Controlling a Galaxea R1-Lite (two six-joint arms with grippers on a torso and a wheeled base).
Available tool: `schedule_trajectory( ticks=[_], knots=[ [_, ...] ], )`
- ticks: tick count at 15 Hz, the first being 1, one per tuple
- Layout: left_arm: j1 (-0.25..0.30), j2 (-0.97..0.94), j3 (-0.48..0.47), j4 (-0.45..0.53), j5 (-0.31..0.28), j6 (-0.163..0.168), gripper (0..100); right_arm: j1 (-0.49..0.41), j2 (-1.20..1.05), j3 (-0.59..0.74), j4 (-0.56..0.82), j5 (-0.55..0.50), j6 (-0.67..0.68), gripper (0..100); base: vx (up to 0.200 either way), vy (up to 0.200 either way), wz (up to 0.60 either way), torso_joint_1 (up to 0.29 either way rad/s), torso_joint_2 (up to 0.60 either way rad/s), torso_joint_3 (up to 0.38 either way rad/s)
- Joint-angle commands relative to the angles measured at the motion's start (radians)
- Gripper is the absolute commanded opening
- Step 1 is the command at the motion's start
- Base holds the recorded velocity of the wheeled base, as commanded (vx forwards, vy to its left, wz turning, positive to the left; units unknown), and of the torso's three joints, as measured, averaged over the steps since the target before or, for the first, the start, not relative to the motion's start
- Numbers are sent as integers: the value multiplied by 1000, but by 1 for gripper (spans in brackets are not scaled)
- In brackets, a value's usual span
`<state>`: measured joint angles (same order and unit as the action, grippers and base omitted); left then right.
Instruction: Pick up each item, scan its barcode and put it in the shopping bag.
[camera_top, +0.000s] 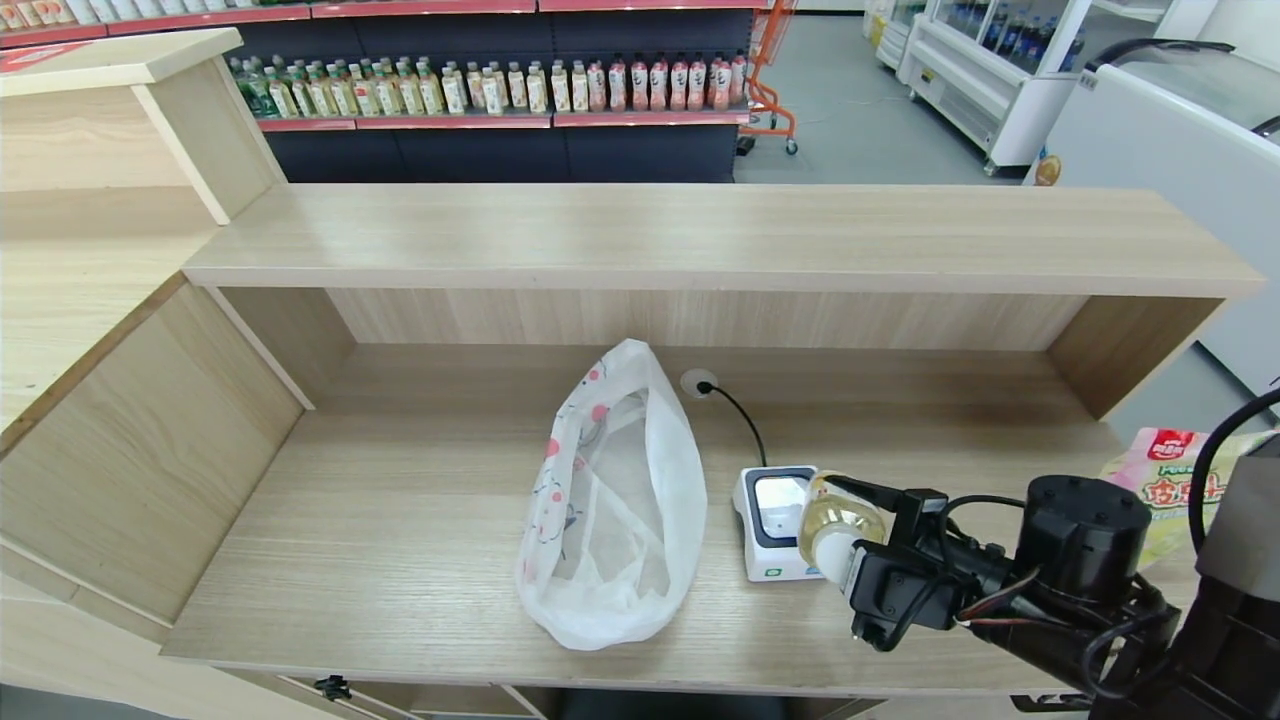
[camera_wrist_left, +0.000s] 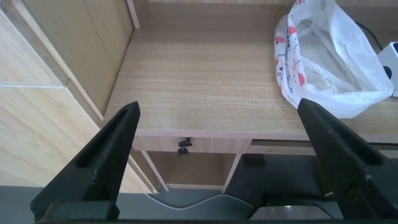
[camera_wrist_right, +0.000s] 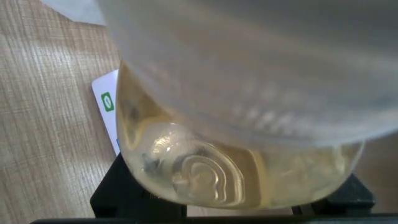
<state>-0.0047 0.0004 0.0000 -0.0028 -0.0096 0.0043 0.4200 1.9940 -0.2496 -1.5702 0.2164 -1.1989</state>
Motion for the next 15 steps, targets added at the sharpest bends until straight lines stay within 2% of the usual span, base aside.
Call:
schedule_trajectory(
  ticks=[1,6,15],
  knots=[
    [0,0,0,0,0,-1,100,0,29,-8,-1,1,-1,0,0,0,0,0,0,0],
    [0,0,0,0,0,0,100,3,71,-102,-1,15,4,0,0,0,0,0,0,0],
    [0,0,0,0,0,-1,100,6,144,-174,-1,23,5,0,0,0,0,0,0,0]
  ],
)
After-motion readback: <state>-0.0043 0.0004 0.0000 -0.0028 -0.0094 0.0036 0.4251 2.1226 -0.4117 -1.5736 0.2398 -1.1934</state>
